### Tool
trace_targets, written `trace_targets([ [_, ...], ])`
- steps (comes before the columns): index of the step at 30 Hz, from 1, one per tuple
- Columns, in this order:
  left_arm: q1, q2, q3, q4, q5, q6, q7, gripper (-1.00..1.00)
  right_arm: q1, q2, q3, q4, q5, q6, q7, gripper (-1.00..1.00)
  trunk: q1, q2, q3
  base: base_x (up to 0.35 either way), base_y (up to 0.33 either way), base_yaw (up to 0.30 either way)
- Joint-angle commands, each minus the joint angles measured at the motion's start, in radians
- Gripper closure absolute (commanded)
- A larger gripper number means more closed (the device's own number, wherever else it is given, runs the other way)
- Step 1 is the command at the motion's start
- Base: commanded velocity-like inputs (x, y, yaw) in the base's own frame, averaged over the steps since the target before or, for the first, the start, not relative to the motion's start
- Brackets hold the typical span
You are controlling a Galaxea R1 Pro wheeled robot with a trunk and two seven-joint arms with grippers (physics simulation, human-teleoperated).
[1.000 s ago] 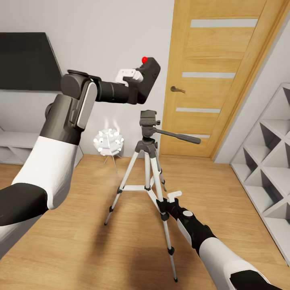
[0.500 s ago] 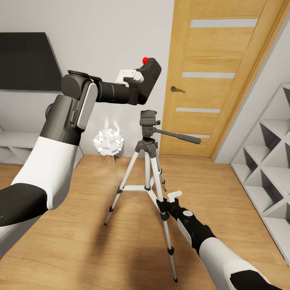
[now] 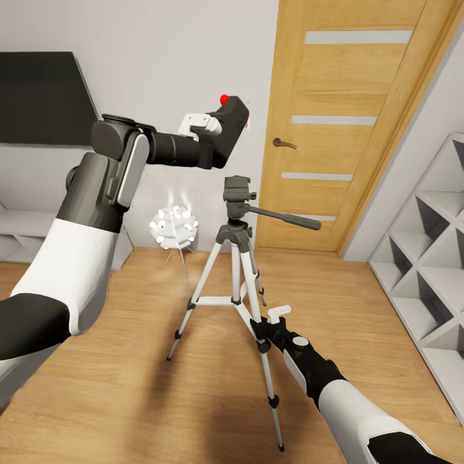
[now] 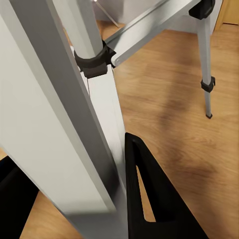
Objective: Attach the digital camera to the camera tripod in the bedroom.
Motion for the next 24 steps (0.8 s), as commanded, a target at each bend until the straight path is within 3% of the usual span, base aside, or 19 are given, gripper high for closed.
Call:
trace_targets([
  [1, -0.002, 0.007, 0.000, 0.000, 0.015, 0.009, 0.002, 1.00, 0.000, -0.001, 0.010, 0.005, 0.040, 0.011, 0.000, 1.00, 0.001, -0.002, -0.002, 0.000, 0.000, 0.000],
  [8, -0.005, 0.071, -0.006, 0.002, 0.013, 0.004, -0.020, 1.00, 0.000, -0.001, 0.009, 0.002, 0.041, 0.011, 0.000, 1.00, 0.001, -0.002, -0.002, 0.000, 0.000, 0.000],
  [12, -0.005, 0.105, -0.022, 0.008, 0.002, -0.048, -0.029, 1.00, 0.000, -0.001, 0.009, 0.001, 0.041, 0.011, 0.000, 1.00, 0.001, -0.002, -0.002, 0.000, 0.000, 0.000],
  [17, -0.005, 0.135, -0.092, 0.033, -0.055, -0.152, -0.061, 1.00, 0.000, -0.001, 0.009, -0.001, 0.041, 0.011, 0.000, 1.00, 0.001, -0.002, -0.002, 0.000, 0.000, 0.000],
  [18, -0.005, 0.140, -0.123, 0.045, -0.085, -0.174, -0.092, 1.00, 0.000, -0.001, 0.008, 0.000, 0.041, 0.011, 0.000, 1.00, 0.001, -0.002, -0.002, 0.000, 0.000, 0.000],
  [22, -0.005, 0.141, -0.169, 0.065, -0.162, -0.201, -0.178, 1.00, 0.000, -0.001, 0.008, 0.000, 0.040, 0.011, 0.000, 1.00, 0.001, -0.002, -0.002, 0.000, 0.000, 0.000],
  [23, -0.005, 0.141, -0.181, 0.072, -0.210, -0.210, -0.223, 1.00, 0.000, -0.001, 0.008, 0.000, 0.040, 0.011, 0.000, 1.00, 0.001, -0.002, -0.002, 0.000, 0.000, 0.000],
  [24, -0.005, 0.140, -0.185, 0.074, -0.235, -0.215, -0.245, 1.00, 0.000, -0.001, 0.008, 0.000, 0.040, 0.011, 0.000, 1.00, 0.001, -0.002, -0.002, 0.000, 0.000, 0.000],
])
